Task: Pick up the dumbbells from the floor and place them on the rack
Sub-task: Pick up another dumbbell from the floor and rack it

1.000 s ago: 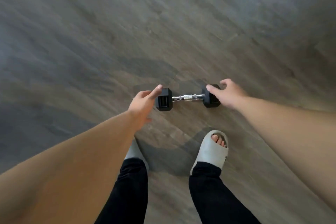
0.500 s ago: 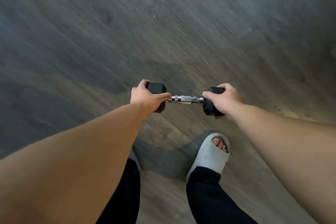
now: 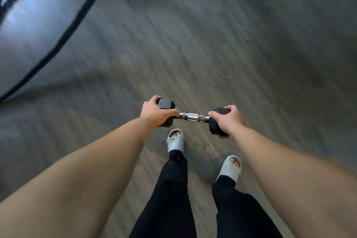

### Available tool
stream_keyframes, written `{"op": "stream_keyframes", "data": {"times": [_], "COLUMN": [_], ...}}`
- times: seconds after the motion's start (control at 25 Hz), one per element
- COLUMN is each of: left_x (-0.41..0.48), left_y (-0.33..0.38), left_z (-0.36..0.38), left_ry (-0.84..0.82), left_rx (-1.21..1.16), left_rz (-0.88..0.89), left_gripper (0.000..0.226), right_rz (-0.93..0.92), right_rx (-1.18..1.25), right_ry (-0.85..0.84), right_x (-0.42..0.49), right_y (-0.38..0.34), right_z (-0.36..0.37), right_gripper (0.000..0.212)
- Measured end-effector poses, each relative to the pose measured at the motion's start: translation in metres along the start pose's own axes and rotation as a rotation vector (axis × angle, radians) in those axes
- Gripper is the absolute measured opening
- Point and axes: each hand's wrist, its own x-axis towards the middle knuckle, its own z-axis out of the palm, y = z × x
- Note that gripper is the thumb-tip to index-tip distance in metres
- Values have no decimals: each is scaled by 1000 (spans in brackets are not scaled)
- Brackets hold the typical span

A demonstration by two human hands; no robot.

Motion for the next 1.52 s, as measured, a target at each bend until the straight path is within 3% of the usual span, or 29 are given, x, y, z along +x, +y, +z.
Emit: {"op": "stream_keyframes", "data": {"times": [0.16, 0.36, 0.72, 0.92, 1.2, 1.52], "left_x": [-108, -239, -447, -519, -615, -640], "left_y": [3, -51, -277, -441, -654, -813], "left_z": [-95, -168, -222, -260, -346, -445], "left_ry": [140, 470, 864, 933, 923, 966], "left_rx": [-154, -308, -601, -678, -592, -642], "left_rz": [50, 50, -208, -377, -557, -698], "left_gripper": [56, 62, 60, 78, 87, 102], "right_rz": [-207, -478, -806, -822, -669, -592], "right_rx": [-75, -232, -594, -718, -759, -815], "right_ry": [-9, -156, -473, -643, -813, -913], "right_x": [-117, -244, -447, -538, -653, -742], "right_y": [-59, -87, -10, 78, 224, 278], "right_z": [-6, 18, 168, 302, 490, 674], "right_gripper": [62, 59, 75, 63, 59, 65]}}
